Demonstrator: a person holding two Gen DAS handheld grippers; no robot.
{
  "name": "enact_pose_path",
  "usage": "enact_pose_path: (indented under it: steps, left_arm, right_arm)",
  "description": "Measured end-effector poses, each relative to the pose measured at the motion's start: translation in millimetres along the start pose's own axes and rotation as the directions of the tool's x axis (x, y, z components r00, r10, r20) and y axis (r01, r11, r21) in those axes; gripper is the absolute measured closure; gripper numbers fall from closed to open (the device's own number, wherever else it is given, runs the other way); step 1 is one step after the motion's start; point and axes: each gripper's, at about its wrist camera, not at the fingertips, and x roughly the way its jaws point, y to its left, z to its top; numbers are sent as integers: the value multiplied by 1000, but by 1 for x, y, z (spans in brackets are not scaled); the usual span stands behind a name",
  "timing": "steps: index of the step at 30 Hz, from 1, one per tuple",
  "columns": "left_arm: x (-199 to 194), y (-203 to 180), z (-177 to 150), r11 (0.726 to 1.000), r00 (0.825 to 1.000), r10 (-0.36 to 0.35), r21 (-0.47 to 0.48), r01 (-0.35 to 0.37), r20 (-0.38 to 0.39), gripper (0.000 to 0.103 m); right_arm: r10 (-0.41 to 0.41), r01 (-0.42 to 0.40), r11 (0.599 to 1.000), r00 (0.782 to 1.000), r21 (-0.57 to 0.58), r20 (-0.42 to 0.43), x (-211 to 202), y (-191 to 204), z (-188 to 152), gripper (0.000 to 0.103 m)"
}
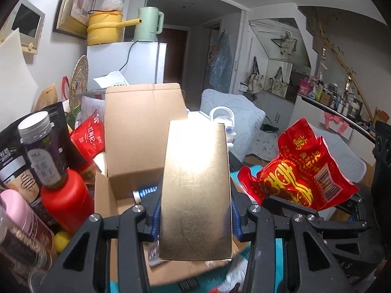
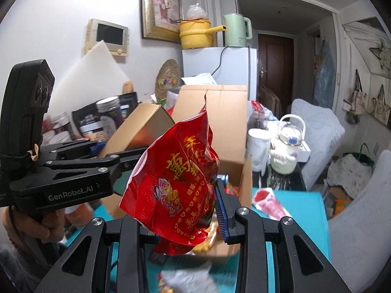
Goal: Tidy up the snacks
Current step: 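Carry the gold box and red candy bag with both tools over the box, then open both tools to drop the gold box and red candy bag inside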
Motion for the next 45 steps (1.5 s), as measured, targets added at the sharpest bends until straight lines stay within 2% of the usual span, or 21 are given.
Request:
enact_pose_path:
  steps: [6, 13, 19, 22, 26, 29, 35, 38, 41, 45]
  left_arm:
    - [33, 19, 19, 999, 999, 39, -29, -39, 5, 60]
    - [58, 37, 32, 991, 992, 126, -37, -125, 18, 60]
    - [90, 47, 22, 987, 986, 156, -19, -157, -63, 60]
    - [107, 51, 15, 988, 982, 154, -14, -157, -113, 60]
    - [129, 52, 6, 986, 970, 164, -7, -168, -178, 60]
    - [142, 53, 0, 989, 963, 139, -15, -146, -231, 60]
    - [158, 55, -9, 986, 946, 157, -1, -164, -285, 60]
    - [168, 57, -13, 984, 932, 171, 10, -178, -320, 60]
    - [176, 58, -20, 977, 910, 208, 27, -213, -359, 60]
    - [182, 58, -24, 972, 895, 230, 49, -229, -382, 60]
  right_arm:
    - [-3, 3, 1000, 1000, -2, 5, 32, -13, 16, 70]
    - [10, -10, 1000, 1000, -3, -13, 70, -17, 31, 70]
    - [25, -23, 999, 998, 28, -52, 99, -24, 24, 69]
    - [43, -38, 998, 994, 49, -101, 116, -28, 19, 69]
    - [48, -38, 997, 987, 68, -152, 132, -33, 12, 69]
    - [57, -40, 995, 979, 90, -194, 141, -39, 6, 69]
    - [34, -12, 996, 967, 87, -254, 154, -42, -2, 69]
    - [27, -4, 996, 960, 85, -278, 161, -41, -7, 69]
    - [33, -5, 996, 951, 93, -309, 169, -40, -12, 69]
    - [56, -13, 992, 938, 127, -343, 179, -44, -17, 69]
